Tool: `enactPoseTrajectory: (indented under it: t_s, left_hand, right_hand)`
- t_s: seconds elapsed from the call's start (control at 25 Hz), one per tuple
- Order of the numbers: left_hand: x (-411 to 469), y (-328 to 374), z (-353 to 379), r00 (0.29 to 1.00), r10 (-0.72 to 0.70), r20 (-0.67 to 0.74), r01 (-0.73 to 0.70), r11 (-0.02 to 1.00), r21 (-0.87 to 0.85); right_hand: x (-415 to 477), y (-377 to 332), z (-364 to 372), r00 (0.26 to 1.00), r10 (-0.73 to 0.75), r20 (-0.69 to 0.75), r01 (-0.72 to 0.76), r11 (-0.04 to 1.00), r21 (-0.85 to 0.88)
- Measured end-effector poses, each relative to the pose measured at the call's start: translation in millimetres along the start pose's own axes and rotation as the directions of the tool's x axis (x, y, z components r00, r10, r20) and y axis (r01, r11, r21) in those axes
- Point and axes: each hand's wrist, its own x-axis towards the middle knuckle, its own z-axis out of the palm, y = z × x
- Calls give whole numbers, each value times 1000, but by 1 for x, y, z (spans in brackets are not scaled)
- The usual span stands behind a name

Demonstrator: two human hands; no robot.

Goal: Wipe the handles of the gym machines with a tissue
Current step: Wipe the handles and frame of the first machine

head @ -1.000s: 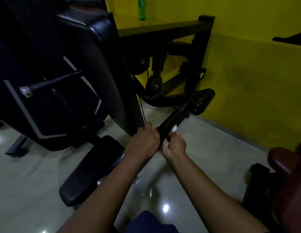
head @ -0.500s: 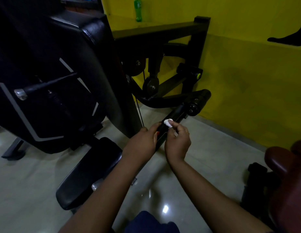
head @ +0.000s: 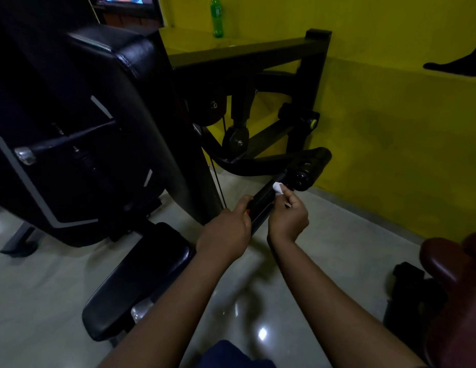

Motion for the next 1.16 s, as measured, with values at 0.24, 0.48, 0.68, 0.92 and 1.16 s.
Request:
enactPoseTrajectory:
  t_s: [0.24,0.48,0.68,0.92,1.16]
  left_hand:
    - [13,7,3,999,23,-27,-22,999,41]
    - [11,6,3,997,45,-55,-43,998,36]
    - [10,6,0,998,36,-49,-35,999,19]
    - [13,7,0,999,34,-27,-34,999,2]
    - [16,7,-2,999,29,17,-29,1000,-1]
  right_hand:
    - [24,-9,18,994,7,-105,-11,999,-43]
    - [27,-6,6,894,-425,140,447,852,-271]
    - [38,-15,10,816,-453,358,578,647,-497]
    - [42,-18,-7,647,-521,557,762,442,-473]
    - [50,-58,26,661,-274,698,740,91,-666]
